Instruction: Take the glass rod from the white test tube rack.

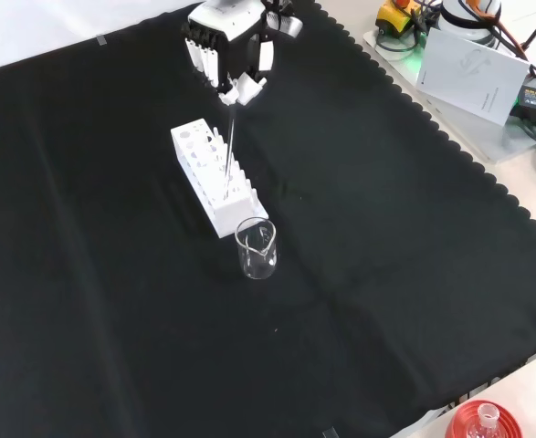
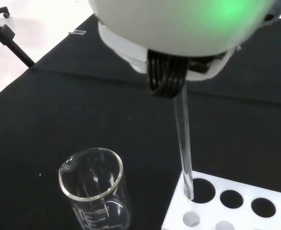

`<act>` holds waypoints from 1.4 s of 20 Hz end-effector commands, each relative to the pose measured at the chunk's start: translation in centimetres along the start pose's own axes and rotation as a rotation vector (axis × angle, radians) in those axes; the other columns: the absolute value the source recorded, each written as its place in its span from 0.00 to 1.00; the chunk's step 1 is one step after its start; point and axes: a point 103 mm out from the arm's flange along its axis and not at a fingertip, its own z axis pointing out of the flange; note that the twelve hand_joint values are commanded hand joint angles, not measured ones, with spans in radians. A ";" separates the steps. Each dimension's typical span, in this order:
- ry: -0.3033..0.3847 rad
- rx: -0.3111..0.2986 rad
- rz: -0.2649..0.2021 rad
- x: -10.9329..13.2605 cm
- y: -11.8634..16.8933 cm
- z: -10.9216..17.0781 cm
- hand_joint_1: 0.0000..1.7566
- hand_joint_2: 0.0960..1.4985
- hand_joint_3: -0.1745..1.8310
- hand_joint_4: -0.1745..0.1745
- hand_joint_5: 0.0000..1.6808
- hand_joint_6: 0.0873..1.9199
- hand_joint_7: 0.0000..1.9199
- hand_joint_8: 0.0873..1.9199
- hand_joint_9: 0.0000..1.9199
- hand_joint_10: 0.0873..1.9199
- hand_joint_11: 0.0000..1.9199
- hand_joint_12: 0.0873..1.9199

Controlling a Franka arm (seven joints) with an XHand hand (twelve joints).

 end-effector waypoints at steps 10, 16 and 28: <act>-0.059 -0.048 -0.007 2.1 -1.5 -4.6 0.83 0.27 0.51 0.00 0.75 0.29 0.77 0.22 0.89 0.00 0.82 0.25; -0.073 -0.064 -0.018 3.3 -2.0 -5.7 0.83 0.27 0.51 0.00 0.75 0.29 0.77 0.22 0.89 0.00 0.82 0.25; -0.075 -0.083 -0.049 5.8 -3.4 -6.5 0.83 0.27 0.51 0.00 0.75 0.29 0.77 0.21 0.89 0.00 0.82 0.24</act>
